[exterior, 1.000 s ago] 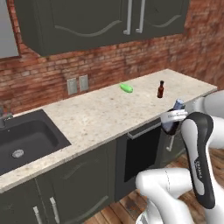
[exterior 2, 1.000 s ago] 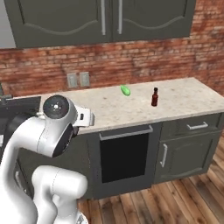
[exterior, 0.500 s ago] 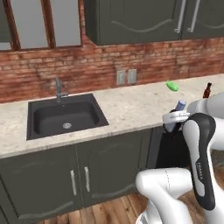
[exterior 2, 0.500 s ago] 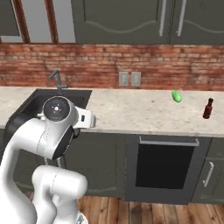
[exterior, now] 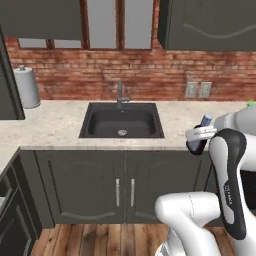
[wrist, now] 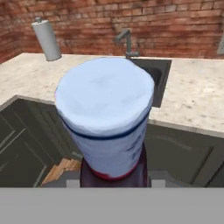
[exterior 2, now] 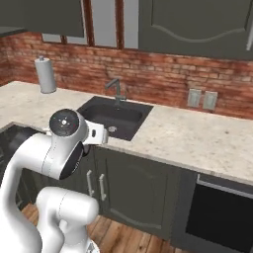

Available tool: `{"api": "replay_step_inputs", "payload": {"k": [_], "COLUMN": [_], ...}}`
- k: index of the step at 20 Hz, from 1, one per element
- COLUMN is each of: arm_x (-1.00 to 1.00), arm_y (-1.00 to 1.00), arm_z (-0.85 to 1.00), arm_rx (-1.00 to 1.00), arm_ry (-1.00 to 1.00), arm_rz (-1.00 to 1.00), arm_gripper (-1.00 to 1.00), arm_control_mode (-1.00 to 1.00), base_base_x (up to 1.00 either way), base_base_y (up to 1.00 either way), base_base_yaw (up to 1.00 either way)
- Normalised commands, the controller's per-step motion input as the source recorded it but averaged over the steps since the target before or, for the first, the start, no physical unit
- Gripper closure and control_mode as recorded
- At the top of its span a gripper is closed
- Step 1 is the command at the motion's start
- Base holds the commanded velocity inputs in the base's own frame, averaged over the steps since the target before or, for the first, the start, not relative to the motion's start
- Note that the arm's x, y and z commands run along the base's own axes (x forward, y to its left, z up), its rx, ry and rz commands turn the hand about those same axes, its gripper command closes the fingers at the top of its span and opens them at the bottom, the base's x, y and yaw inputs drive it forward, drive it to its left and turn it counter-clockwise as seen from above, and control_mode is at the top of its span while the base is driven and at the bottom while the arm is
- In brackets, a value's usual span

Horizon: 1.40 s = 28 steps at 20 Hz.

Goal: Pick the condiment bottle and condiment bottle from the counter and place them in the cabinet.

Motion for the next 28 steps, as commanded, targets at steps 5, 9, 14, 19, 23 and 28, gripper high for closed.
{"api": "replay_step_inputs", "payload": {"k": [5, 9, 14, 19, 23, 28], "arm_x": [0.00, 0.00, 0.00, 0.00, 0.00, 0.00], "arm_y": [0.00, 0.00, 0.00, 0.00, 0.00, 0.00], "arm_z": [0.00, 0.00, 0.00, 0.00, 0.00, 0.00], "arm_rx": [0.00, 0.00, 0.00, 0.00, 0.00, 0.00], "arm_ry": [0.00, 0.00, 0.00, 0.00, 0.00, 0.00], "arm_rz": [0.00, 0.00, 0.00, 0.00, 0.00, 0.00], "arm_gripper": [1.00, 1.00, 1.00, 1.00, 1.00, 1.00], "arm_control_mode": [1.00, 1.00, 1.00, 1.00, 1.00, 1.00], "base_base_x": [0.00, 0.05, 0.15, 0.33, 0.33, 0.30], "base_base_y": [0.05, 0.00, 0.00, -0.20, -0.31, -0.27], "base_base_yaw": [0.51, 0.46, 0.43, 0.43, 0.42, 0.39]}}
